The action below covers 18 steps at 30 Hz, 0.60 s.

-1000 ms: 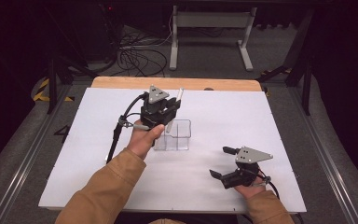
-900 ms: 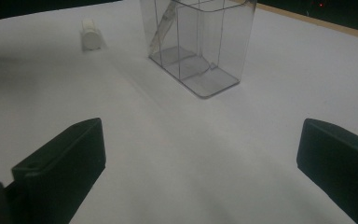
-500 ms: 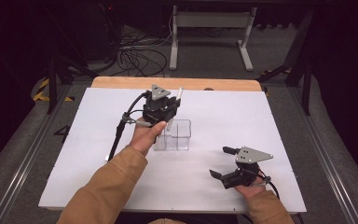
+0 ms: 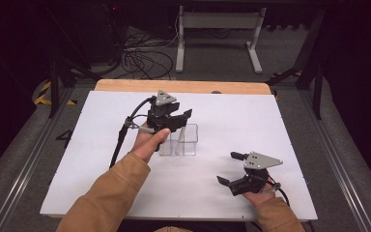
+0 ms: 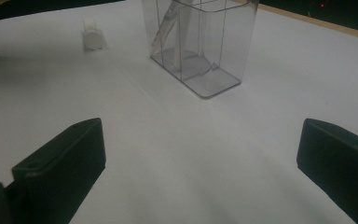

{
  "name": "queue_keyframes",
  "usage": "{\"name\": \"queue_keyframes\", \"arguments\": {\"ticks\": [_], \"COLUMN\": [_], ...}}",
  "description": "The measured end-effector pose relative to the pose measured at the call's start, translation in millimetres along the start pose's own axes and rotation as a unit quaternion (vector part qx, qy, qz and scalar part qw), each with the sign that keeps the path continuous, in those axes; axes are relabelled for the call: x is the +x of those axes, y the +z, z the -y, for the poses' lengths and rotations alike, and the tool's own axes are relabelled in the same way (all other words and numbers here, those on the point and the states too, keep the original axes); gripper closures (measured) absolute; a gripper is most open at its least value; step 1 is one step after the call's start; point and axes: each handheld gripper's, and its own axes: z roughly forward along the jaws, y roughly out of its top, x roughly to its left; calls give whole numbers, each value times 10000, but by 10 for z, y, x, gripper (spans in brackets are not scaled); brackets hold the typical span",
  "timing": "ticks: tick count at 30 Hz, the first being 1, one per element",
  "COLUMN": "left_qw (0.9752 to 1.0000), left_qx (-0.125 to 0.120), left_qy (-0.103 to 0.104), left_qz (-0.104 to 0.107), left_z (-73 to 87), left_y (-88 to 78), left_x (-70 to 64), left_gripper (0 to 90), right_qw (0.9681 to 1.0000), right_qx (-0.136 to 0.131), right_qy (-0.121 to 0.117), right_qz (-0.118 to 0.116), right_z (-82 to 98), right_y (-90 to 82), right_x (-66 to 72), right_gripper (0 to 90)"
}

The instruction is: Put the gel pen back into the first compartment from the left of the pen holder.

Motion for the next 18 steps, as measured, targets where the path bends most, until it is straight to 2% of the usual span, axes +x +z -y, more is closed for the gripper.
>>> {"name": "queue_keyframes", "arguments": {"ticks": [8,11,15,18], "left_qw": [9998,9996,9996,9994], "left_qx": [-106,-143,-169,-226], "left_qy": [44,118,159,115], "left_qz": [154,193,179,221], "left_z": [30,49,61,58], "left_y": [-144,-194,-264,-327], "left_x": [39,41,48,55], "left_gripper": [374,350,348,347], "right_qw": [10000,10000,10000,10000], "right_qx": [7,14,13,13], "right_qy": [1,-1,-2,-3], "right_qz": [5,11,12,16], "right_z": [0,0,0,0], "right_y": [2,4,4,4], "right_x": [0,1,1,1], "right_gripper": [17,16,17,17]}}
